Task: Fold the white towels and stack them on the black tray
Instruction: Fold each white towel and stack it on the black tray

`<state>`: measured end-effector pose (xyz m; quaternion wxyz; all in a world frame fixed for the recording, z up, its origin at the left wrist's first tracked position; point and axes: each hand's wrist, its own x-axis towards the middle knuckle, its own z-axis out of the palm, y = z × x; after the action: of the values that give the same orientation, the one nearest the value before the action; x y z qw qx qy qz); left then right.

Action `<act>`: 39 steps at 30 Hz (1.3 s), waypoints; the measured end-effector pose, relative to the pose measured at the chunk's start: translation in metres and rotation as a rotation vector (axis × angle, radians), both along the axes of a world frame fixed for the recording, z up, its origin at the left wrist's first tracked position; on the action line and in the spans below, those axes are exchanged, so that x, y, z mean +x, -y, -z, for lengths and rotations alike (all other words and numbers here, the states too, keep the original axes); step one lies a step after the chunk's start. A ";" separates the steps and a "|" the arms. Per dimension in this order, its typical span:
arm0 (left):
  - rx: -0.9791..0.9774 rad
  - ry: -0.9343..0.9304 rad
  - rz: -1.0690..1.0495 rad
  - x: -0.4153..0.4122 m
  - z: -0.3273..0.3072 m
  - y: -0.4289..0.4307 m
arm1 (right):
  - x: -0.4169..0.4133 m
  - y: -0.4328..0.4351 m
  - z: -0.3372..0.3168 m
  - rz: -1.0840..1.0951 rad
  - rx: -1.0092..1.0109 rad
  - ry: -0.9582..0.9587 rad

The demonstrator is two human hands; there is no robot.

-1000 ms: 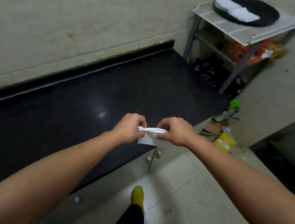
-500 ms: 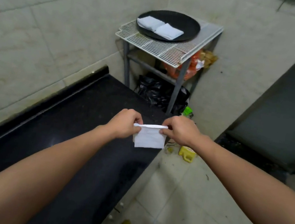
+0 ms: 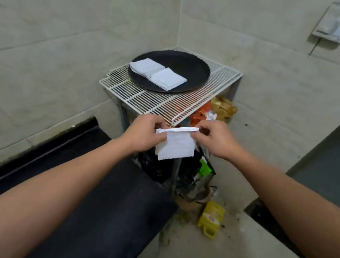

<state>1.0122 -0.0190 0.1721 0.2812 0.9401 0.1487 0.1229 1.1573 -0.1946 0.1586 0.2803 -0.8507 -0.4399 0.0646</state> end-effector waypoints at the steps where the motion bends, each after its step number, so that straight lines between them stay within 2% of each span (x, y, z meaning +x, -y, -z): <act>1: -0.027 0.022 -0.040 0.018 -0.005 -0.001 | 0.021 -0.005 -0.008 -0.020 0.033 -0.009; 7: -0.180 0.122 -0.251 0.102 -0.031 -0.008 | 0.124 -0.039 -0.050 -0.098 0.089 -0.106; 15: -0.467 0.202 -0.448 0.160 -0.044 -0.052 | 0.197 -0.117 -0.064 -0.181 0.176 -0.322; 19: -0.540 0.253 -0.538 0.184 -0.046 -0.084 | 0.222 -0.166 -0.062 -0.197 0.165 -0.351; 29: -0.737 0.146 -0.760 0.234 -0.011 -0.178 | 0.270 -0.276 -0.016 -0.167 -0.008 -0.370; 31: -0.711 0.123 -0.783 0.239 0.001 -0.189 | 0.273 -0.288 -0.003 -0.152 -0.057 -0.326; 33: -0.605 0.091 -0.793 0.243 0.012 -0.194 | 0.275 -0.294 0.009 -0.150 -0.105 -0.242; 39: 0.070 -0.008 -0.730 0.241 0.027 -0.181 | 0.276 -0.291 0.019 -0.213 -0.080 0.128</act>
<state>1.2532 0.1622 0.1450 0.1860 0.8346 0.4711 0.2166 1.4329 0.0959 0.1396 0.2092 -0.8119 -0.5420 0.0571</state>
